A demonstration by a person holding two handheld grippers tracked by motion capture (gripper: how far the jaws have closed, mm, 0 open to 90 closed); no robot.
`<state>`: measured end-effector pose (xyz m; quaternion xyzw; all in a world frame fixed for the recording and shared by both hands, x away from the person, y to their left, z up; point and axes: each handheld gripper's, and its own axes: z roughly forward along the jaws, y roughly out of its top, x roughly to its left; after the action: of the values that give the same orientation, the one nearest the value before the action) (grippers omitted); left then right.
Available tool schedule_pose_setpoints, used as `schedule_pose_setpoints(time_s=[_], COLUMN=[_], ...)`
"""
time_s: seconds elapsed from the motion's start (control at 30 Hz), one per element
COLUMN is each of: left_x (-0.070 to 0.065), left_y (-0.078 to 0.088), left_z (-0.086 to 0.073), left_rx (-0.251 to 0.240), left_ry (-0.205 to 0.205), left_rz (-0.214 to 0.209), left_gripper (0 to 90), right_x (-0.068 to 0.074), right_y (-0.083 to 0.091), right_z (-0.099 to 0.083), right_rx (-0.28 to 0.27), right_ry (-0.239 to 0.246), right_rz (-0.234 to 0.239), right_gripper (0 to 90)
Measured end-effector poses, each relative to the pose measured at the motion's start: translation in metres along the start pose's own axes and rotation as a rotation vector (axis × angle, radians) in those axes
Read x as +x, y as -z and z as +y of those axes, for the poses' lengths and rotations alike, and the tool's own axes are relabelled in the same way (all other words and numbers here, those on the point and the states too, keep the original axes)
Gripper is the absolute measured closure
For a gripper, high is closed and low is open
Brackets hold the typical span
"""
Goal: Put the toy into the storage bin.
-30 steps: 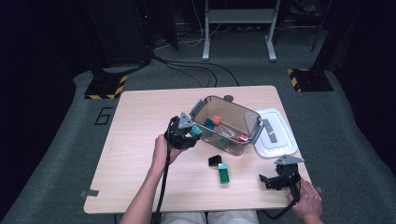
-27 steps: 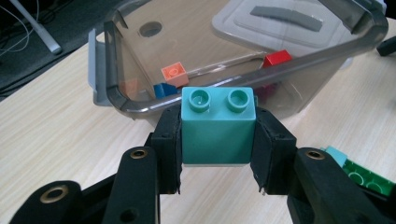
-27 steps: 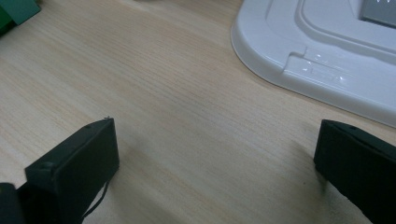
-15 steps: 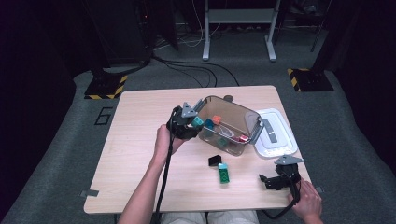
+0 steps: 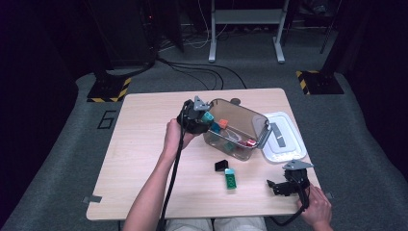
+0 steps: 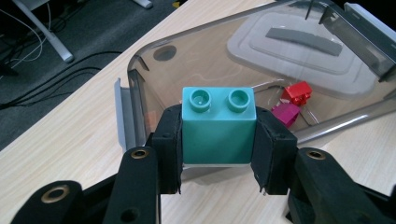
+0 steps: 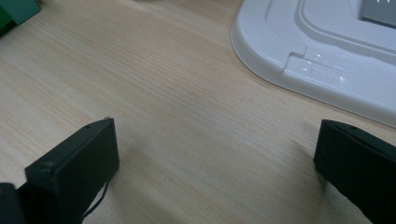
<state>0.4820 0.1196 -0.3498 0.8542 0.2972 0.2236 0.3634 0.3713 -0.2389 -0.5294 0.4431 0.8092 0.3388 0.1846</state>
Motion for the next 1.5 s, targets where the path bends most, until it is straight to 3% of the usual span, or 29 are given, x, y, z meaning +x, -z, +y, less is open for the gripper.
schedule_pose_setpoints(time_s=[0.5,0.77,1.2,1.27,1.4,1.5], left_x=[0.015,0.02,0.023,0.022,0.022,0.021], left_y=[-0.02,-0.039,-0.064,-0.065,-0.063,-0.056], left_z=[0.009,0.01,0.005,0.005,0.004,0.002], left_rx=[0.044,0.079,0.165,0.179,0.187,0.166], left_ry=[0.026,0.04,0.076,0.082,0.101,0.112], left_rz=[0.015,0.026,0.001,0.005,0.023,0.027], left_gripper=[58.6,58.5,57.7,53.1,34.0,26.1], right_x=[0.0,0.0,0.0,0.0,0.0,0.0], right_y=[0.0,0.0,0.0,0.0,0.0,0.0], right_z=[0.0,0.0,0.0,0.0,0.0,0.0], right_rx=[0.0,0.0,0.0,0.0,0.0,0.0], right_ry=[0.0,0.0,0.0,0.0,0.0,0.0], right_rz=[0.0,0.0,0.0,0.0,0.0,0.0], right_gripper=[0.0,0.0,0.0,0.0,0.0,0.0])
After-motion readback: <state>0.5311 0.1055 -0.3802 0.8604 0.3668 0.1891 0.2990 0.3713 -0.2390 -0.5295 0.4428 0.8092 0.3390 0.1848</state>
